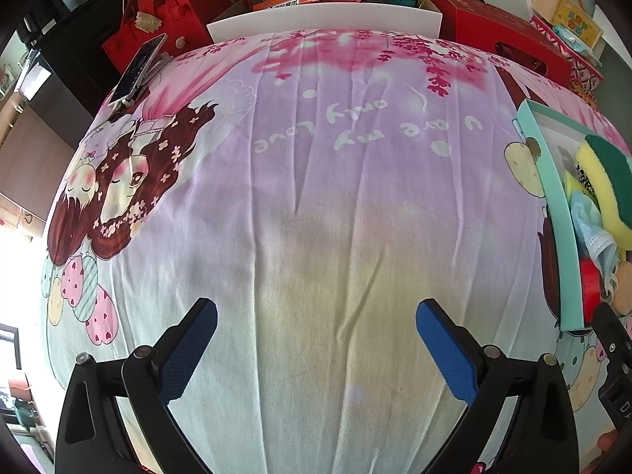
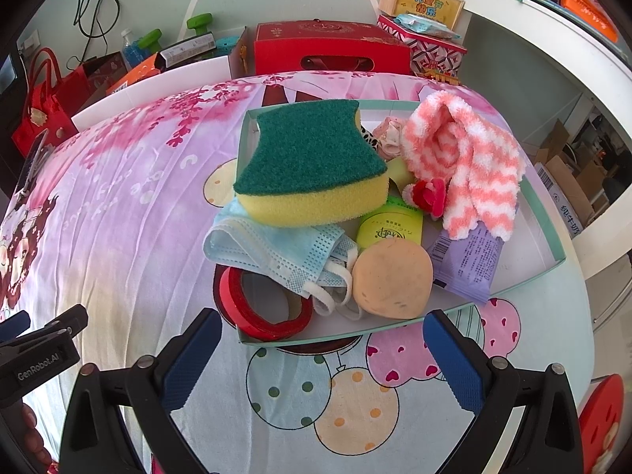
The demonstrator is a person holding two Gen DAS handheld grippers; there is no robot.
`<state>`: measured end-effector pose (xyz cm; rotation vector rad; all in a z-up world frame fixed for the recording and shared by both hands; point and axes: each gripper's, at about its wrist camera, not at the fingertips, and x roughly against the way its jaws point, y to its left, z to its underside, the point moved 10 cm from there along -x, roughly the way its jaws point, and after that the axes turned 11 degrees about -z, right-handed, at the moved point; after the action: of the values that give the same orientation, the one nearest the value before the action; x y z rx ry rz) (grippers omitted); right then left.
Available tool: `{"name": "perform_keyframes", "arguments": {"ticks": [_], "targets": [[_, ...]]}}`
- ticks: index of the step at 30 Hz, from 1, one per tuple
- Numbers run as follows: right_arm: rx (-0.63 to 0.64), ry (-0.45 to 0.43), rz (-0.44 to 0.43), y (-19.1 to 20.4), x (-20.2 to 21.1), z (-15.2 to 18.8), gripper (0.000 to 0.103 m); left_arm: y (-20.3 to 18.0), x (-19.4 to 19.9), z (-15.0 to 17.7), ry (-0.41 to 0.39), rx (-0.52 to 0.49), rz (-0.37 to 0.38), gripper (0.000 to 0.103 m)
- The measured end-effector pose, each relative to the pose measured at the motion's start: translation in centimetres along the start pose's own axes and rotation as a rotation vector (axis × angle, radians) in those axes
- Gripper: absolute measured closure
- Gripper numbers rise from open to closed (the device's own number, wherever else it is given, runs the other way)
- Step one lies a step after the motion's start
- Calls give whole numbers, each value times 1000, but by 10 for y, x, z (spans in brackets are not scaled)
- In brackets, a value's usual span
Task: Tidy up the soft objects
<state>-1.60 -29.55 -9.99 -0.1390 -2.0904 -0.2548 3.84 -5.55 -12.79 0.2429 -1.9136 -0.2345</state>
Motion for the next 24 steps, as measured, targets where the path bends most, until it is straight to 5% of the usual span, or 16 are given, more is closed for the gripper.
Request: {"name": "perform_keyframes", "arguments": {"ticks": [24], "targets": [[-16, -6, 17, -4, 3, -3, 0, -3, 18, -9, -96, -13, 5, 2]]}}
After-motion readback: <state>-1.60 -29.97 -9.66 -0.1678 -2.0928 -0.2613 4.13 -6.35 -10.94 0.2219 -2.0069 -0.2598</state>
